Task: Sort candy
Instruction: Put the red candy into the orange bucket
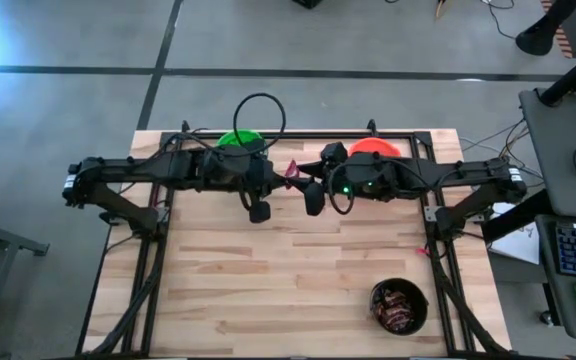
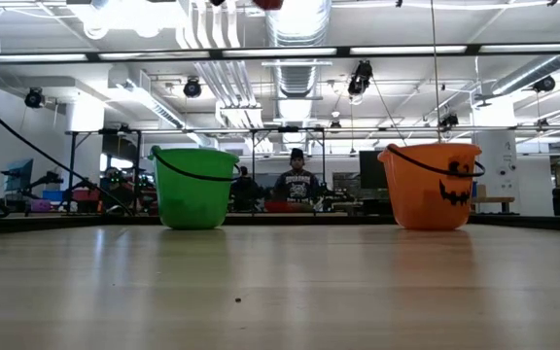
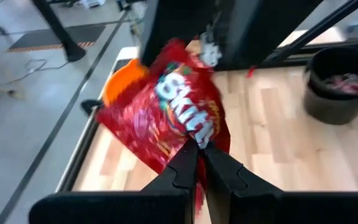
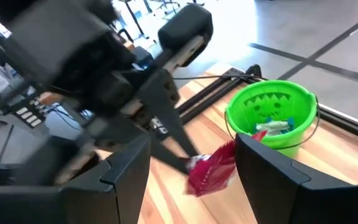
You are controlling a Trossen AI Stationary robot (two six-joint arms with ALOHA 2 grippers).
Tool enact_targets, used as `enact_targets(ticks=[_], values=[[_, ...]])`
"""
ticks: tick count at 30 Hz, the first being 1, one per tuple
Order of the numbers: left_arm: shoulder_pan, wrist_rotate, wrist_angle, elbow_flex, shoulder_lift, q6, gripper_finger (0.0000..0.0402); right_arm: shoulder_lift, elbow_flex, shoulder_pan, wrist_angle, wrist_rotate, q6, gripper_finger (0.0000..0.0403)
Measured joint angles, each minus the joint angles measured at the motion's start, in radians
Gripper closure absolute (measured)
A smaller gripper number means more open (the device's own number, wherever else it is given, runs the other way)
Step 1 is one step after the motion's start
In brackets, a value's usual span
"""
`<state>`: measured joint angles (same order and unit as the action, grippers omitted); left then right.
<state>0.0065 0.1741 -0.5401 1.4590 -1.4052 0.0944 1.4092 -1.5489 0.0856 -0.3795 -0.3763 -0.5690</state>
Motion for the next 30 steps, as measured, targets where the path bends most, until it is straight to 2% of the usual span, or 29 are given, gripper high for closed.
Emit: enact_targets(ticks=[4, 11, 25, 28, 30], values=[[0.004, 0.040, -0.011, 0.000, 0.001, 0.004, 0.0401, -0.003, -0.026, 0.001, -0.014, 0.002, 0.000, 0.0183], [0.005, 0.052, -0.011, 0.000, 0.013, 0.026, 0.0401, 0.001, -0.032, 0.001, -0.125, -0.037, -0.045, 0.0183], [0.005, 0.024, 0.018, 0.000, 0.016, 0.044, 0.0401, 0.049, -0.032, -0.039, -0.049, -0.043, -0.023, 0.0184], [0.005, 0.022, 0.017, 0.000, 0.016, 0.044, 0.0401, 0.060, -0.032, -0.049, -0.047, -0.042, -0.024, 0.0202], [0.006, 0.023, 0.013, 0.000, 0.016, 0.045, 0.0401, 0.065, -0.032, -0.049, -0.044, -0.042, -0.024, 0.0231]])
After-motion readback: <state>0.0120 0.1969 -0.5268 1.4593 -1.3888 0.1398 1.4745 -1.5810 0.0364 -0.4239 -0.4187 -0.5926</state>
